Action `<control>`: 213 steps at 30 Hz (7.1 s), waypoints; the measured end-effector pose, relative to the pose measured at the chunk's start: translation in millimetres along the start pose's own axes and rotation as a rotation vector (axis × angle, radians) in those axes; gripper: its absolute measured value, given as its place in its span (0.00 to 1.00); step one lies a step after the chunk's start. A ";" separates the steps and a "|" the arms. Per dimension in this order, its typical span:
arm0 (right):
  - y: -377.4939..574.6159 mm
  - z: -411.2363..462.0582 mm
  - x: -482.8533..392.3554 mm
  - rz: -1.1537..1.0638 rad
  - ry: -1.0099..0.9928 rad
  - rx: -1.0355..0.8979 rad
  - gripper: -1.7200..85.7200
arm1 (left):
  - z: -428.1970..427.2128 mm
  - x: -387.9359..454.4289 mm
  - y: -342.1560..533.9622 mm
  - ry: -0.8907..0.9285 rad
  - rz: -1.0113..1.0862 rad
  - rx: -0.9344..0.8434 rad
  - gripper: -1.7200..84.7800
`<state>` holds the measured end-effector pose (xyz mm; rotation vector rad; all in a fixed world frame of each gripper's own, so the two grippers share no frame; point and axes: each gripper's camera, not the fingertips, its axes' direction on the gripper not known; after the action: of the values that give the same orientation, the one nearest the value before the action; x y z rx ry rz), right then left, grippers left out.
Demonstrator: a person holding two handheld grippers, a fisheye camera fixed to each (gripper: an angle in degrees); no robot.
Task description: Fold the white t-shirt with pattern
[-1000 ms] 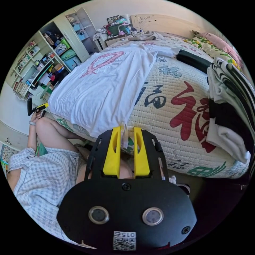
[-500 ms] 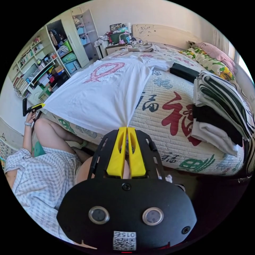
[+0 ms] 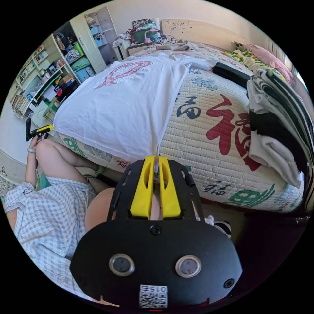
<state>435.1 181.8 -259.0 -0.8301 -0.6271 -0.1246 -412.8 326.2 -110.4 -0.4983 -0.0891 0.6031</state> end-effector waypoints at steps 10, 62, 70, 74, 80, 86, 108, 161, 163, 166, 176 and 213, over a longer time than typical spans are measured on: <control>-48.6 -196.3 -96.1 -0.130 -0.070 0.494 0.02 | -20.6 7.6 22.8 -0.142 -0.015 0.104 0.03; -408.5 -43.2 163.9 0.025 0.041 0.325 0.01 | 349.2 388.9 -653.6 0.265 0.424 -0.050 0.04; -418.8 -71.6 195.1 0.123 -0.050 0.441 0.02 | 271.5 341.0 -640.3 0.313 0.350 0.116 0.02; -453.0 -61.2 202.7 0.122 -0.059 0.323 0.10 | 248.1 335.3 -635.2 0.331 0.360 0.139 0.02; -473.3 -59.8 205.3 0.073 -0.052 0.271 0.05 | 220.4 331.7 -637.3 0.334 0.365 0.146 0.02; -463.1 -118.9 168.5 -0.129 -0.029 0.463 0.04 | 149.3 278.6 -624.5 0.360 0.281 0.275 0.01; -534.7 -60.3 148.6 -0.341 -0.210 0.124 0.09 | 155.4 196.4 -565.1 0.182 0.257 -0.113 0.10; -583.3 51.3 195.1 -0.364 -0.144 0.003 0.08 | 170.1 344.5 -709.8 0.192 0.174 -0.025 0.02; -583.0 53.4 196.4 -0.341 -0.129 0.032 0.10 | 168.0 344.7 -710.2 0.151 0.155 -0.004 0.03; -578.8 51.3 195.8 -0.319 -0.122 0.142 0.11 | 138.3 335.3 -705.6 0.156 0.155 0.104 0.04; -580.8 148.7 100.7 -0.610 -0.055 0.032 0.10 | 74.4 298.3 -618.6 0.141 0.369 -0.109 0.06; -901.7 535.4 -453.5 -0.664 0.089 -0.054 0.11 | -139.5 -186.6 -387.5 0.447 -0.297 0.254 0.11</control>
<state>-493.2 -104.6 342.5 -0.6366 -0.7991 -0.7795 -333.2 -112.9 -37.6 -0.3542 0.3300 0.1974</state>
